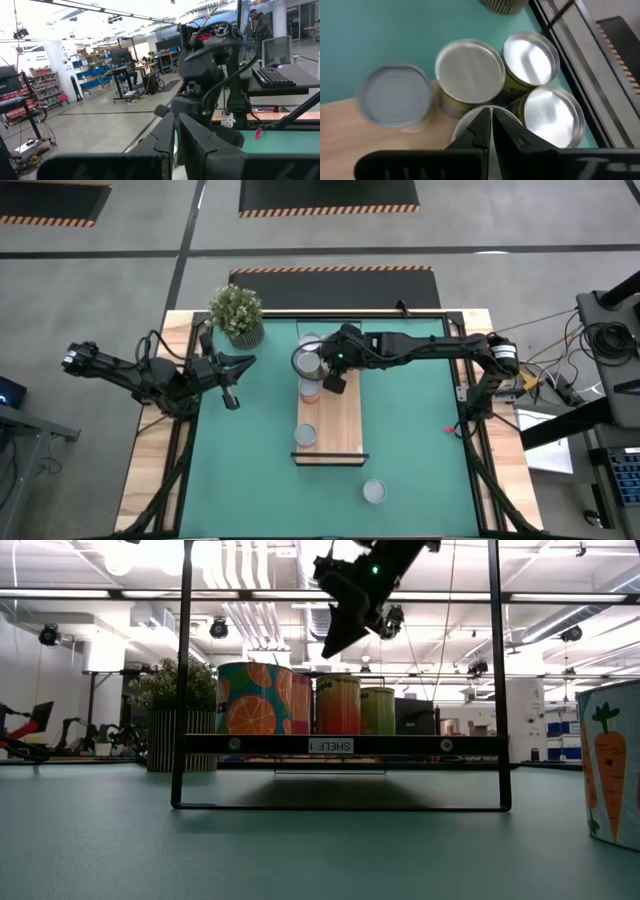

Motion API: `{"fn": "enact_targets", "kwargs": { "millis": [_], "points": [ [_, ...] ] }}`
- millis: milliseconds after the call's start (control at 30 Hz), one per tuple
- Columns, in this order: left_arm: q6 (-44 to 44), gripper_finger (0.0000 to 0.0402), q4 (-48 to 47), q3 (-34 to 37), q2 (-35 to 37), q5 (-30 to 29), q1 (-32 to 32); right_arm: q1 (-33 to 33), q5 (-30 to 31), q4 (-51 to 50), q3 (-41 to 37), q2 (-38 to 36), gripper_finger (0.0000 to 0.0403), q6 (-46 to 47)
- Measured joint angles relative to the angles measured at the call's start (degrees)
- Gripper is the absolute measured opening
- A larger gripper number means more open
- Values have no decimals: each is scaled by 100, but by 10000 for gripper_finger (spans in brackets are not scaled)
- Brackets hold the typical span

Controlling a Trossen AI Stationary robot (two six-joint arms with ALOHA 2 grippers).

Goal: Pick and place cans onto a shelf
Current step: Put the canned carrots on the shelf

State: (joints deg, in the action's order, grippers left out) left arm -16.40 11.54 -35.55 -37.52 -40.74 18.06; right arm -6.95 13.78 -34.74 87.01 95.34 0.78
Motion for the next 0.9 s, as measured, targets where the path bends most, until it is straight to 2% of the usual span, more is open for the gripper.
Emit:
{"fn": "enact_targets", "kwargs": {
  "millis": [333, 567, 767, 900],
  "points": [
    [105, 8, -1, 0, -36, 34, 0, 958, -26, -599, 502, -370, 9, 78],
    [328, 8, 83, 0, -230, 655, 2, 1949, -22, -707, 427, -789, 9, 231],
    [979, 8, 324, 0, -553, 1179, 36, 2823, -21, -708, 238, -904, 9, 556],
    [1421, 8, 425, 0, -811, 1293, 190, 3353, 87, -720, 61, -943, 9, 798]
  ]
}}
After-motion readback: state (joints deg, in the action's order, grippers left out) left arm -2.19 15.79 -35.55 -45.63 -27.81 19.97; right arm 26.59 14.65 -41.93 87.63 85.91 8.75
